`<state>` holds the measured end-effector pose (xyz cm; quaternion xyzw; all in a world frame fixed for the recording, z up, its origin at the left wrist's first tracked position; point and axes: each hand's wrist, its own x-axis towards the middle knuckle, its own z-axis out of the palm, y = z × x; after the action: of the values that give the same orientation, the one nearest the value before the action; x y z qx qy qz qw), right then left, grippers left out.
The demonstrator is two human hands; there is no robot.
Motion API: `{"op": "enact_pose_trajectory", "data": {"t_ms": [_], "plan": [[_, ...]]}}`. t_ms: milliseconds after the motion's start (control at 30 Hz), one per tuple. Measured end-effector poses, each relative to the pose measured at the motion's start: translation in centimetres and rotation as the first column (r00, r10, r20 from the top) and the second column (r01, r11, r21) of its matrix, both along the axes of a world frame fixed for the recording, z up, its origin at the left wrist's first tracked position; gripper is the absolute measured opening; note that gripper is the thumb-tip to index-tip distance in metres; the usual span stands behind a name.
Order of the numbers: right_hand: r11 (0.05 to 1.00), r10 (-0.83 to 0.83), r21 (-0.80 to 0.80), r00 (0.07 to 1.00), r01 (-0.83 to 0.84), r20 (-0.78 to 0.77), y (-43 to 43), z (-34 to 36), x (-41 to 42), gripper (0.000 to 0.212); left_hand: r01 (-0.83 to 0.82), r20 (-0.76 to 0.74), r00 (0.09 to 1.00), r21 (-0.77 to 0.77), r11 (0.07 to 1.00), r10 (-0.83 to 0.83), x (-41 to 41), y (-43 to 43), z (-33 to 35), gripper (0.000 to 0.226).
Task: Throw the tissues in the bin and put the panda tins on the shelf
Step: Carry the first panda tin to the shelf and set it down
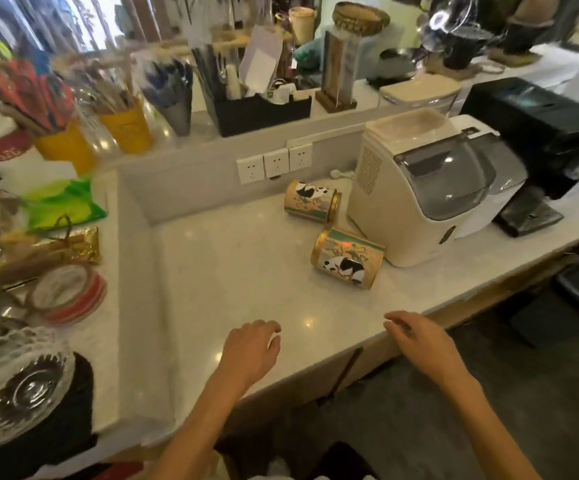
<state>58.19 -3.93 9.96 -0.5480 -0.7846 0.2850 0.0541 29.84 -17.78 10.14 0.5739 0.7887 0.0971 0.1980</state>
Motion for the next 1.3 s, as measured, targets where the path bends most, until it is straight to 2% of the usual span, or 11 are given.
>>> {"op": "enact_pose_trajectory", "data": {"t_ms": [100, 200, 400, 533, 700, 833, 900, 967, 1033, 1133, 1300], "plan": [[0.999, -0.032, -0.001, 0.999, 0.032, -0.031, 3.7, 0.7, -1.3, 0.038, -0.101, 0.15, 0.983, -0.02, 0.995, 0.103, -0.3, 4.8, -0.5, 0.03], [1.0, -0.013, -0.019, 0.998, 0.012, -0.06, 7.5, 0.9, -2.8, 0.037, -0.25, 0.352, 0.902, -0.05, 0.967, 0.251, 0.8, 8.6, -1.9, 0.031], [0.984, 0.162, -0.065, 0.985, -0.165, -0.055, 17.8, 1.7, -9.0, 0.03, -0.405, 0.424, 0.787, -0.191, 0.894, 0.447, 5.0, 14.4, -5.0, 0.04], [0.931, 0.319, -0.18, 0.947, -0.319, -0.026, 23.3, 0.9, -13.2, 0.044, -0.449, 0.528, 0.654, -0.306, 0.84, 0.542, 8.0, 18.1, -5.3, 0.048], [0.807, 0.43, -0.434, 0.902, -0.4, -0.033, 27.5, -3.4, -15.1, 0.099, -0.391, 0.764, 0.394, -0.363, 0.846, 0.51, 10.7, 21.8, -5.1, 0.066], [0.742, 0.39, -0.55, 0.914, -0.383, -0.111, 28.2, -6.5, -15.5, 0.106, -0.428, 0.878, 0.229, -0.296, 0.854, 0.42, 12.1, 22.4, -5.4, 0.063], [0.727, 0.343, -0.573, 0.923, -0.379, -0.175, 27.0, -6.0, -15.7, 0.095, -0.49, 0.901, 0.146, -0.292, 0.821, 0.408, 12.3, 21.5, -5.3, 0.061], [0.686, 0.297, -0.617, 0.923, -0.386, -0.246, 25.1, -5.5, -15.7, 0.075, -0.591, 0.906, 0.073, -0.298, 0.75, 0.418, 12.6, 19.6, -5.2, 0.074], [0.629, 0.286, -0.663, 0.914, -0.406, -0.288, 22.0, -5.2, -15.9, 0.074, -0.692, 0.888, -0.024, -0.347, 0.633, 0.46, 12.8, 16.2, -4.7, 0.07], [0.447, 0.309, -0.755, 0.875, -0.48, -0.373, 15.5, -4.8, -16.2, 0.071, -0.818, 0.895, -0.186, -0.37, 0.441, 0.406, 13.7, 9.6, -4.2, 0.061], [0.161, 0.341, -0.878, 0.86, -0.451, -0.379, 1.1, -5.2, -15.2, 0.072, -0.921, 0.922, -0.311, -0.353, 0.167, 0.233, 18.2, -3.3, -4.1, 0.093]]}}
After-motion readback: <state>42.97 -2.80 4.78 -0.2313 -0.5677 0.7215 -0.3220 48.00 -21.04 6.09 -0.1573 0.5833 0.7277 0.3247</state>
